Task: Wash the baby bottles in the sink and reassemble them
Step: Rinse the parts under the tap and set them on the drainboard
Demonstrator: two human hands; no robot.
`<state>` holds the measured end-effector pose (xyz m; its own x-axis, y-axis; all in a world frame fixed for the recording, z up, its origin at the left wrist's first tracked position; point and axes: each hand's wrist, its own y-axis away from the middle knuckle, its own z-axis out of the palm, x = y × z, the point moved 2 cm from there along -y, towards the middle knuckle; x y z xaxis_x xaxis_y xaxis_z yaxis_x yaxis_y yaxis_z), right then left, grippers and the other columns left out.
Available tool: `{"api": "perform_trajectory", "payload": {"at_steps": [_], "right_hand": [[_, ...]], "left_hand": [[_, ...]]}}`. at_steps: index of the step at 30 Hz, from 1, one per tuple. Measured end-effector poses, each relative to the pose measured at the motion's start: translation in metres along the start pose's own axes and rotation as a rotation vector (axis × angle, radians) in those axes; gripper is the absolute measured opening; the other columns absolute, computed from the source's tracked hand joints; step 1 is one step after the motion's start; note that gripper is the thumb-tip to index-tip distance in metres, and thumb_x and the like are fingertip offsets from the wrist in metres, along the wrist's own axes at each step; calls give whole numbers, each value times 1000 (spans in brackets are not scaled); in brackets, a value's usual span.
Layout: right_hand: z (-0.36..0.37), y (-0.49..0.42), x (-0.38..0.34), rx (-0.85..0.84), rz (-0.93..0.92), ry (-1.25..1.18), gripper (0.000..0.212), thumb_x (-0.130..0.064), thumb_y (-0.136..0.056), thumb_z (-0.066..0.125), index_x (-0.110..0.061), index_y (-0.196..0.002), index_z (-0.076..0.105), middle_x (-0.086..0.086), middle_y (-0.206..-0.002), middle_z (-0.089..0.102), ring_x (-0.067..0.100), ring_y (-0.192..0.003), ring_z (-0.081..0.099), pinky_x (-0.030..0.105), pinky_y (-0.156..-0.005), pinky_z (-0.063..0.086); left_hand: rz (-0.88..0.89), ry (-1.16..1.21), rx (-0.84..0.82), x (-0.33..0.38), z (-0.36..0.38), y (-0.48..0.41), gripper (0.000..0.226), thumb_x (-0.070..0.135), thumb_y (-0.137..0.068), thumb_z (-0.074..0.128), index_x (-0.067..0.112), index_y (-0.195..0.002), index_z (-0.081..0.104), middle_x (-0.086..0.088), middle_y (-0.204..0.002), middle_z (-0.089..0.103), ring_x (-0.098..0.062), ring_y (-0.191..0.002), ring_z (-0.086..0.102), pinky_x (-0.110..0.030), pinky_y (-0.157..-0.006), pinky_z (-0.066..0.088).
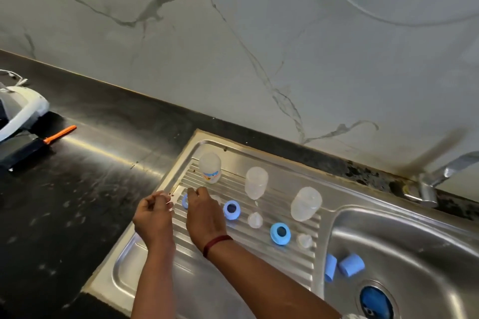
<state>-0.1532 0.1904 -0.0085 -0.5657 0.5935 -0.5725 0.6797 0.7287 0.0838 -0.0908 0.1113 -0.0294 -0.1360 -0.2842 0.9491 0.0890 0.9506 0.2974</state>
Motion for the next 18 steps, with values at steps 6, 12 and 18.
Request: {"api": "perform_trajectory", "payload": {"at_steps": [6, 12, 18], "right_hand": [[17, -15, -5, -39, 45, 71, 43, 10, -93, 44, -5, -134, 44, 16, -128, 47, 36, -99, 61, 37, -69, 42], [26, -27, -5, -20, 65, 59, 44, 7, -95, 49, -4, -137, 42, 19, -129, 49, 34, -99, 63, 35, -73, 48], [25, -20, -1, 41, 45, 29, 52, 7, -95, 49, -5, -145, 37, 17, -145, 41, 33, -108, 62, 36, -86, 53]], "left_hand": [[5, 27, 14, 0, -5, -10, 11, 14, -97, 59, 11, -104, 67, -7, -93, 70, -18, -80, 67, -32, -72, 56], [-7, 35, 7, 0, -8, -12, 14, 11, -96, 60, 7, -107, 67, -8, -93, 70, -16, -78, 66, -27, -65, 53], [15, 15, -27, 0, -5, -2, 8, 11, -96, 60, 13, -98, 68, -4, -88, 70, -23, -82, 68, -32, -71, 56]]}}
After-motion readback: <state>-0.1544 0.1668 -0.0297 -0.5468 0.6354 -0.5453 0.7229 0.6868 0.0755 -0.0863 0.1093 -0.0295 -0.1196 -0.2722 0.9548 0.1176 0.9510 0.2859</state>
